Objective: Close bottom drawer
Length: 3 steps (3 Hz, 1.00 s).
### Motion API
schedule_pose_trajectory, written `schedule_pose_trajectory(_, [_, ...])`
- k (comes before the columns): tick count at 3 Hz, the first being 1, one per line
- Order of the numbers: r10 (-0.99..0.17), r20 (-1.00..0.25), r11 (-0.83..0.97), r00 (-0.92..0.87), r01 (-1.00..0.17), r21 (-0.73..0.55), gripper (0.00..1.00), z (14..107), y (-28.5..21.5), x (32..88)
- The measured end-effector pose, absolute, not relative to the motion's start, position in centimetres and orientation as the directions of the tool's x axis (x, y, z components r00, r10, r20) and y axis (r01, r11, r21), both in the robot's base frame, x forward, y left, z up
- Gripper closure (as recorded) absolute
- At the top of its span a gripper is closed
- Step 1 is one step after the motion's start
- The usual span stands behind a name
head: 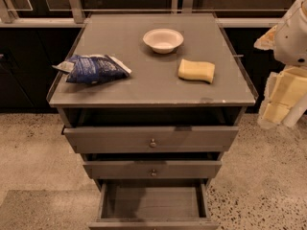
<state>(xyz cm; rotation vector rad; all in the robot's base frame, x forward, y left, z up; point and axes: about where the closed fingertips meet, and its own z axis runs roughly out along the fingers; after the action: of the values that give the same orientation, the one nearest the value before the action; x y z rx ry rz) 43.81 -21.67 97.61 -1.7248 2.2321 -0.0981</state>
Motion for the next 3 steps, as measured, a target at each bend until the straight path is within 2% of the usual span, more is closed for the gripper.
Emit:
schedule_pose_trajectory(1, [-0.953, -0.207, 0.27, -0.222, -0.931, -0.245, 0.0, 97.6, -21.7, 43.8])
schedule_pose_trajectory(2, [-0.934, -0.275, 0.293, -0.227, -0.929, -0.228, 0.0, 95.3, -22.3, 42.5])
schedule_pose_trajectory(3, [-0.878, -0.417, 0.338, -0.233, -0.921, -0.196, 0.0, 90.5, -21.6, 39.4])
